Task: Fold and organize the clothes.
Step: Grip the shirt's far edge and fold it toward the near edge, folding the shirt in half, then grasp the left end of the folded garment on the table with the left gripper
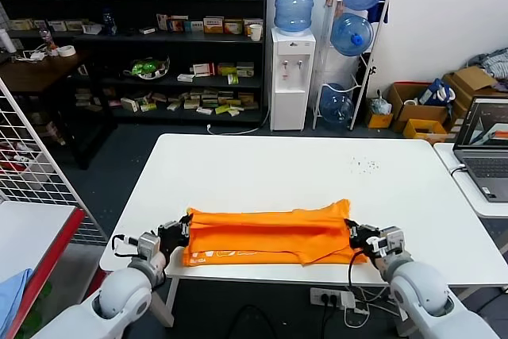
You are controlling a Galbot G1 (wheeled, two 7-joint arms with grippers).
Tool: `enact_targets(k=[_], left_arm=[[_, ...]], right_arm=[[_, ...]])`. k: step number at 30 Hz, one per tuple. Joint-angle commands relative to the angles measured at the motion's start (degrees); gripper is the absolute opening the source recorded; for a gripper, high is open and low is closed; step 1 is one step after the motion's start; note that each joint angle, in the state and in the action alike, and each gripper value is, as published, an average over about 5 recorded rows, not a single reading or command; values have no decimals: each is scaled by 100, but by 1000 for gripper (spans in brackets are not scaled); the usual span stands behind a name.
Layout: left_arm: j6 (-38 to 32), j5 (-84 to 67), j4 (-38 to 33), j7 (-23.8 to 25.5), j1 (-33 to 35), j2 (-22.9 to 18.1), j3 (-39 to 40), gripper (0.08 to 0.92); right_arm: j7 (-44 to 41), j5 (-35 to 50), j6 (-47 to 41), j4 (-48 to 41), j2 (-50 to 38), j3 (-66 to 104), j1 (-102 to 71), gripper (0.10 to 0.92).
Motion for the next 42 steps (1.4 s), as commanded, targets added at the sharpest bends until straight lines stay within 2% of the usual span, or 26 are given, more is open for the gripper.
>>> enact_targets(k=[1,4,7,14,24,26,28,31,42], left_arm=[[64,125,-716,-406,1019,256,-56,94],[-91,328,-727,-487,1051,155,-81,135],[-77,175,-795,-545,1076,129,-148,219],[93,-432,-594,-549,867,16,-226,419],[437,-1452,100,-554,408,-444,-253,712],[459,-1505,182,-537,368,-478,-256,747],[477,-1513,186,-510,373,-479,-255,743],[491,-1501,136,-457,408,-461,-247,662],[431,-1451,-20,-354,427,-452,-251,342]], right_arm=[[285,12,-290,723,-244,124,-745,124],[397,0,-380,791,-241,139,-797,130],[460,-11,-421,877,-241,163,-852,163],[503,-3,-363,966,-181,171,-863,379],[513,-22,-307,1058,-117,168,-940,674],[508,-38,-296,1075,-106,171,-972,726],[501,-59,-288,1089,-98,175,-1004,778],[491,-79,-280,1113,-91,179,-1047,816],[469,-133,-228,1154,-55,178,-1151,823]])
